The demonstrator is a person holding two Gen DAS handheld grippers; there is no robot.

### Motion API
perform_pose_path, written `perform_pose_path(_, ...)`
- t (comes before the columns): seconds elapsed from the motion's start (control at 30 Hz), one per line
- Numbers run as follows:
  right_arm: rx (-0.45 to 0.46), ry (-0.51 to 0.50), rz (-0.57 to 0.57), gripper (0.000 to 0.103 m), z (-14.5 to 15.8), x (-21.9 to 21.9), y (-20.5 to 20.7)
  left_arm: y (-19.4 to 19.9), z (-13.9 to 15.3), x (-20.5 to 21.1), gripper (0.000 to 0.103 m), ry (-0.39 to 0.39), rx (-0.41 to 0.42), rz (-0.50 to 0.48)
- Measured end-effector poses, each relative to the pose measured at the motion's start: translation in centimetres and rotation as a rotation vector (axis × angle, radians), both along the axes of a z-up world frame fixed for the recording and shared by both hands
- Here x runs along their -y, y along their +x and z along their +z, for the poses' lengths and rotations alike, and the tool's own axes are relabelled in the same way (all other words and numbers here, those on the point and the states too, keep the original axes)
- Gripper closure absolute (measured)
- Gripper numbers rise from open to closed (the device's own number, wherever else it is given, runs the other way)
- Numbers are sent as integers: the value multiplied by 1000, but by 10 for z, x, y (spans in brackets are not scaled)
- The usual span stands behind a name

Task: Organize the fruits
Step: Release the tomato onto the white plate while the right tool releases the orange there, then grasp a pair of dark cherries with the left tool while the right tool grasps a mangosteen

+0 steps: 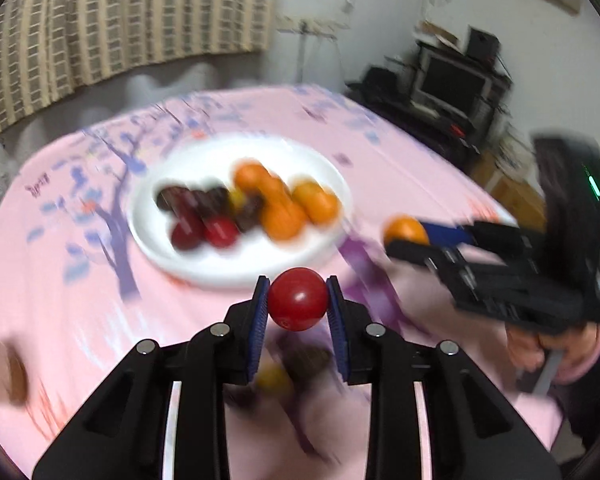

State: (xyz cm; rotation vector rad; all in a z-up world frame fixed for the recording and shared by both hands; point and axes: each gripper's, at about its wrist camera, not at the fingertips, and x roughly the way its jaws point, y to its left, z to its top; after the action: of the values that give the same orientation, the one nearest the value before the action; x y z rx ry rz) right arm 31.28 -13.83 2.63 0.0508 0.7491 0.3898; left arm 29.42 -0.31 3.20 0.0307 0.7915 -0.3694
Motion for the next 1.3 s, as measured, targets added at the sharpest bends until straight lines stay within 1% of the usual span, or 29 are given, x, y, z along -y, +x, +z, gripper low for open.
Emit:
perform_pose_path(0.07, 21, 7, -2, 66, 6, -5, 20, 27, 9, -8, 75, 1, 33, 52)
perform_pose_path(0.13, 41, 6, -21, 66, 8, -9, 46, 60, 10, -15, 75, 12, 52, 108)
perform_pose_path(0.2, 36, 15, -30, 66, 5, -12, 69, 84, 7, -21, 75, 6, 39, 137)
perform_pose_path(0.3, 19, 20, -45, 66, -5, -17, 97, 124, -6, -31, 75, 9, 5, 180)
perform_pose_path(0.33, 18, 26, -51, 66, -8, -18, 105, 130, -9, -32, 75, 13, -4, 187)
perform_pose_path(0.37, 26, 34, -57, 56, -9, -18, 108, 133, -12, -33, 75, 19, -15, 196)
perform_pose_path(0.4, 30, 42, -63, 41, -9, -19, 109, 138, -15, -35, 64, 28, -31, 214)
perform_pose_path(0.43, 30, 56, -61, 41, -8, -19, 108, 139, -16, -36, 52, 31, -37, 230)
perform_pose_path(0.47, 26, 65, -41, 41, -6, -20, 104, 138, -16, -40, 31, 26, -31, 249)
perform_pose_path(0.5, 27, 61, -24, 41, -3, -23, 101, 133, -14, -44, 22, 14, -12, 268)
perform_pose_path(0.53, 35, 54, -6, 41, 1, -26, 94, 123, -11, -49, 21, 2, 10, 283)
perform_pose_path(0.57, 43, 50, 20, 40, 6, -30, 84, 115, -8, -51, 21, 2, 10, 281)
perform_pose_path(0.63, 38, 41, 64, 36, 11, -35, 69, 96, -2, -54, 13, 14, -4, 273)
perform_pose_path(0.67, 32, 24, 88, 35, 12, -39, 58, 84, 0, -56, 8, 22, 3, 279)
perform_pose_path(0.7, 30, -1, 97, 34, 11, -43, 50, 70, 2, -59, 7, 40, 16, 292)
perform_pose_path(0.73, 32, -46, 98, 34, 9, -49, 39, 59, 3, -62, 7, 54, 24, 300)
perform_pose_path(0.8, 27, -105, 107, 34, 1, -58, 21, 32, 3, -71, 5, 65, 26, 329)
perform_pose_path(0.87, 6, -129, 150, 34, -9, -68, 2, 9, -1, -81, 5, 26, 10, 360)
perform_pose_path(0.97, -36, -138, 214, 34, -18, -77, -18, -13, -11, -95, 5, -9, -25, 390)
perform_pose_path(1.03, -42, -150, 246, 35, -22, -81, -27, -26, -19, -104, 5, -26, -28, 418)
perform_pose_path(1.17, -67, -189, 293, 39, -32, -89, -34, -35, -32, -115, 5, -17, -54, 444)
perform_pose_path(1.23, -84, -205, 305, 43, -37, -92, -35, -37, -34, -116, 5, -6, -54, 451)
perform_pose_path(1.3, -93, -216, 315, 44, -42, -95, -38, -38, -33, -115, 5, -10, -51, 438)
